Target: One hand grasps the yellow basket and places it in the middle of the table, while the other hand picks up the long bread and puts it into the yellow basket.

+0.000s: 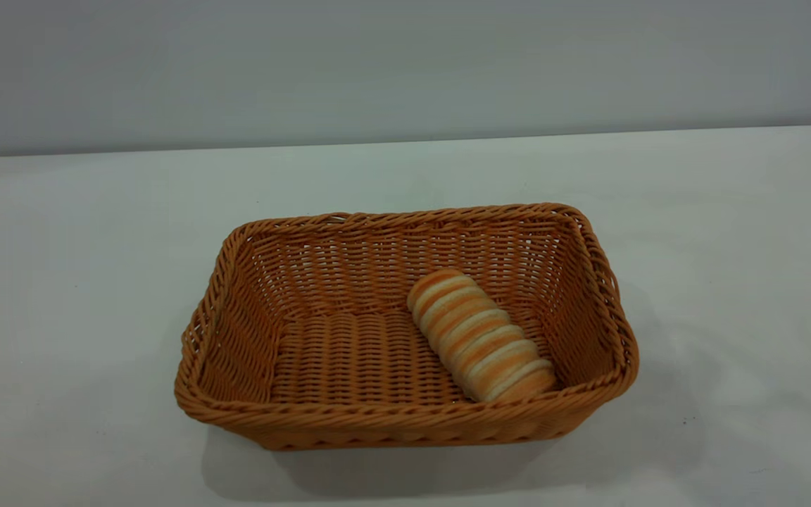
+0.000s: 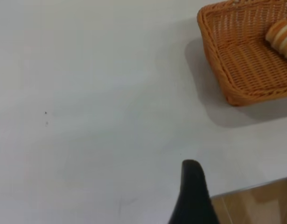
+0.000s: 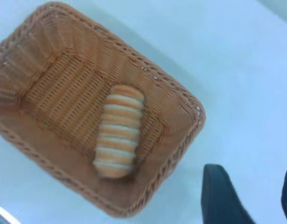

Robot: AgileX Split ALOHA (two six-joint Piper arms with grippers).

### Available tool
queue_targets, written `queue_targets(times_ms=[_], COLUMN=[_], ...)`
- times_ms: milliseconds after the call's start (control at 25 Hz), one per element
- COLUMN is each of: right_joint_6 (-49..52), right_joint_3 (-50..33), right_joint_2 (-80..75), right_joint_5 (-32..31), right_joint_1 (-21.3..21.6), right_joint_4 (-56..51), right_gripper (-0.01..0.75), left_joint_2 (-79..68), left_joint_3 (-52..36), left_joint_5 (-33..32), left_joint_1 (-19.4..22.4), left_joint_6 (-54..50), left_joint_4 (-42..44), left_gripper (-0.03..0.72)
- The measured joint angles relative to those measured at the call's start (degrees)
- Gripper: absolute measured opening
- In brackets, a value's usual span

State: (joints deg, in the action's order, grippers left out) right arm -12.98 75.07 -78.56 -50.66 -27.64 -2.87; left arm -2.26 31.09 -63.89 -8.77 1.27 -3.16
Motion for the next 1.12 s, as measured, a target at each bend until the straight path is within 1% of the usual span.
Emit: queue_targets(times_ms=[160, 440, 680, 880, 1120], right_joint_6=[0.0, 0.8, 1.7, 4.3, 5.2], right_joint_3=[-2.0, -8.8, -17.8, -25.9, -35.7], right_joint_2=[7.3, 22.2, 36.5, 49.2, 63.4], right_joint_5=[-3.0, -7.3, -12.0, -15.1, -16.2], right_joint_1=[0.0, 0.0, 0.0, 0.0, 0.0], right_joint_4=[0.0, -0.4, -0.4, -0.8, -0.8], right_gripper=[0.360, 0.360, 0.360, 0.360, 0.360], left_joint_2=[2.6, 3.5, 3.5, 3.5, 3.5], left_joint_3=[-1.7, -3.0, -3.1, -3.1, -3.1], left_joint_5=[-0.6, -1.1, -1.1, -1.1, -1.1], left_joint_1=[0.0, 0.0, 0.0, 0.0, 0.0], left_joint_6=[-0.3, -0.7, -0.7, -0.7, -0.7], left_joint_4=[1.8, 3.8, 4.1, 4.1, 4.1], left_gripper=[0.584, 0.584, 0.584, 0.584, 0.584])
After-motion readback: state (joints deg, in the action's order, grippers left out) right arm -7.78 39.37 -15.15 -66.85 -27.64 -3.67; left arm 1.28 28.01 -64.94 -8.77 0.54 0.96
